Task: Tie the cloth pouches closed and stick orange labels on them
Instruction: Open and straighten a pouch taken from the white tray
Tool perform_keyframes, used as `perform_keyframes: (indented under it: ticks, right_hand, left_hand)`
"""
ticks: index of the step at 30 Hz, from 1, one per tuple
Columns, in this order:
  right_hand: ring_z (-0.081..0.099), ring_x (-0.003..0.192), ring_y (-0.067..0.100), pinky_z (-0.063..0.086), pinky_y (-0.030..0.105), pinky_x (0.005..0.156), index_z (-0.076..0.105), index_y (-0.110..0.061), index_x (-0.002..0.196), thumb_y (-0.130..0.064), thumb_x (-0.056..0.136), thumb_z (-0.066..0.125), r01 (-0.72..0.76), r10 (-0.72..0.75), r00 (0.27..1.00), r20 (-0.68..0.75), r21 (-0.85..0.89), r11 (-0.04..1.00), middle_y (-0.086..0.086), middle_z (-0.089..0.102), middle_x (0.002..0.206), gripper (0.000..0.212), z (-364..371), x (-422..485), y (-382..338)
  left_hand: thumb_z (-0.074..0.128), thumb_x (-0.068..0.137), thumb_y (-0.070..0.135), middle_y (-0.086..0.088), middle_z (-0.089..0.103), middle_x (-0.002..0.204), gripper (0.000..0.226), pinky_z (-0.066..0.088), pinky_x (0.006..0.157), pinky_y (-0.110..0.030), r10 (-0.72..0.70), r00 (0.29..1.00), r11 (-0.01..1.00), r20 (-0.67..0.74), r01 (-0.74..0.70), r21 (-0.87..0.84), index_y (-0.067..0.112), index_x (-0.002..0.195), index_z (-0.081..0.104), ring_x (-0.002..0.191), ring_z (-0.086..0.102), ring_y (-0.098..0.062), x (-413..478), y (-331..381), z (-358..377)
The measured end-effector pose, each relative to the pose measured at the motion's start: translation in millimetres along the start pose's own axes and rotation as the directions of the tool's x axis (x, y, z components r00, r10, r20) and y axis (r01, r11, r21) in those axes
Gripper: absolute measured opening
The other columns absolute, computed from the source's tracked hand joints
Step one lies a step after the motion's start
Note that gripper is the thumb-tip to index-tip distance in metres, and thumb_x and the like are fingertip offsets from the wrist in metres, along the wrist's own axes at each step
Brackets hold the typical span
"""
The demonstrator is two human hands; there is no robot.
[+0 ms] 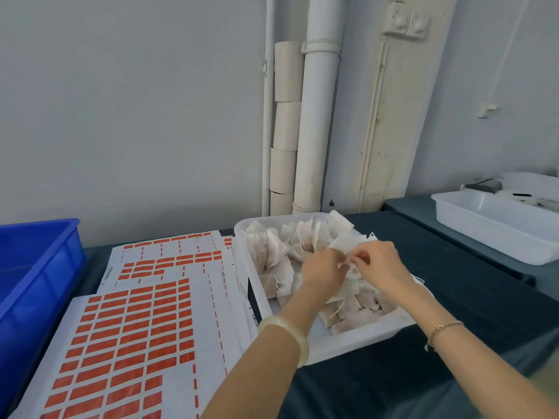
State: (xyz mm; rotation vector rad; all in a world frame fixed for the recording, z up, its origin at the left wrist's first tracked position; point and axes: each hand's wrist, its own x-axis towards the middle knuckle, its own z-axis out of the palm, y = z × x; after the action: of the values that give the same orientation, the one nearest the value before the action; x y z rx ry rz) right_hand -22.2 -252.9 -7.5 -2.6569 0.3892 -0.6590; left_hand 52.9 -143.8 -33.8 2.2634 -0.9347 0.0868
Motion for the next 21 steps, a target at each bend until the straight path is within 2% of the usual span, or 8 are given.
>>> perform_keyframes:
  ticks: [2, 4, 6, 9, 12, 15, 18, 21]
  right_hand:
    - [0.06, 0.074, 0.014, 0.052, 0.033, 0.077, 0.073, -0.013, 0.082, -0.01, 0.088, 0.065, 0.022, -0.022, 0.999, -0.045, -0.001, 1.0, -0.003, 0.064, 0.078, 0.01, -9.0, 3.1, -8.4]
    - [0.056, 0.074, 0.012, 0.048, 0.03, 0.075, 0.071, -0.017, 0.081, -0.012, 0.087, 0.066, 0.038, -0.038, 0.997, -0.065, -0.005, 0.999, -0.003, 0.059, 0.084, 0.009, -18.0, 5.9, -16.2]
    - [0.057, 0.073, 0.01, 0.046, 0.025, 0.072, 0.068, -0.024, 0.078, -0.013, 0.086, 0.068, 0.038, -0.036, 0.996, -0.085, 0.03, 0.999, -0.005, 0.061, 0.084, 0.014, -25.3, 8.3, -22.0]
    - [0.06, 0.071, 0.007, 0.044, 0.018, 0.063, 0.066, -0.026, 0.077, -0.014, 0.087, 0.067, 0.021, -0.017, 0.998, -0.057, 0.082, 0.996, -0.011, 0.065, 0.079, 0.015, -28.9, 9.9, -27.0]
    - [0.059, 0.074, 0.005, 0.045, 0.018, 0.064, 0.069, -0.021, 0.084, -0.016, 0.088, 0.065, -0.012, 0.011, 1.0, 0.018, 0.076, 0.997, -0.005, 0.066, 0.084, 0.007, -24.4, 8.9, -30.1]
    - [0.059, 0.072, 0.005, 0.046, 0.017, 0.063, 0.069, -0.019, 0.084, -0.015, 0.088, 0.065, -0.004, 0.004, 1.0, 0.006, 0.095, 0.995, -0.009, 0.064, 0.076, 0.008, -19.4, 5.8, -36.7]
    - [0.06, 0.069, 0.003, 0.044, 0.014, 0.062, 0.07, -0.02, 0.082, -0.014, 0.086, 0.067, 0.025, -0.022, 0.999, -0.027, 0.14, 0.99, -0.015, 0.063, 0.071, 0.008, -18.2, 4.8, -49.1]
    - [0.061, 0.069, 0.003, 0.044, 0.011, 0.063, 0.073, -0.018, 0.083, -0.016, 0.084, 0.07, 0.032, -0.022, 0.999, -0.045, 0.213, 0.976, -0.009, 0.067, 0.073, 0.004, -19.9, 7.0, -63.1]
  left_hand:
    - [0.057, 0.092, 0.031, -0.002, 0.068, 0.11, 0.029, 0.045, 0.076, -0.03, 0.016, 0.999, 0.998, -0.036, -0.018, -0.059, 0.018, 0.117, 0.064, 0.102, 0.061, -0.021, -0.2, 1.1, -5.2]
    - [0.058, 0.09, 0.029, -0.002, 0.07, 0.103, 0.032, 0.049, 0.076, -0.03, 0.021, 0.999, 0.985, -0.05, -0.029, -0.17, 0.018, 0.12, 0.061, 0.095, 0.065, -0.019, -1.7, 2.5, -10.2]
    - [0.055, 0.088, 0.021, -0.003, 0.071, 0.094, 0.034, 0.053, 0.074, -0.032, 0.034, 0.998, 0.955, -0.049, -0.047, -0.292, 0.02, 0.122, 0.06, 0.084, 0.066, -0.017, -5.5, 3.7, -15.3]
    - [0.047, 0.085, 0.009, 0.0, 0.066, 0.079, 0.041, 0.049, 0.063, -0.026, 0.063, 0.996, 0.925, -0.06, -0.081, -0.371, 0.022, 0.122, 0.06, 0.064, 0.057, -0.011, -12.2, -0.3, -21.4]
    - [0.045, 0.084, 0.003, -0.005, 0.066, 0.082, 0.046, 0.046, 0.064, -0.027, 0.075, 0.994, 0.937, -0.075, -0.096, -0.336, 0.019, 0.124, 0.06, 0.065, 0.053, -0.015, -19.9, -7.2, -26.6]
    - [0.045, 0.088, 0.004, -0.009, 0.068, 0.087, 0.041, 0.047, 0.066, -0.027, 0.083, 0.993, 0.933, -0.082, -0.106, -0.345, 0.018, 0.123, 0.061, 0.071, 0.058, -0.019, -27.9, -17.1, -31.1]
    - [0.049, 0.088, 0.01, -0.006, 0.067, 0.086, 0.033, 0.047, 0.062, -0.022, 0.017, 0.994, 0.914, -0.109, -0.06, -0.4, 0.019, 0.116, 0.064, 0.073, 0.061, -0.019, -31.8, -25.1, -41.9]
    - [0.058, 0.09, 0.024, 0.004, 0.062, 0.081, 0.017, 0.044, 0.057, -0.013, -0.031, 0.996, 0.862, -0.087, -0.018, -0.507, 0.025, 0.104, 0.066, 0.071, 0.058, -0.01, -34.5, -30.6, -54.8]
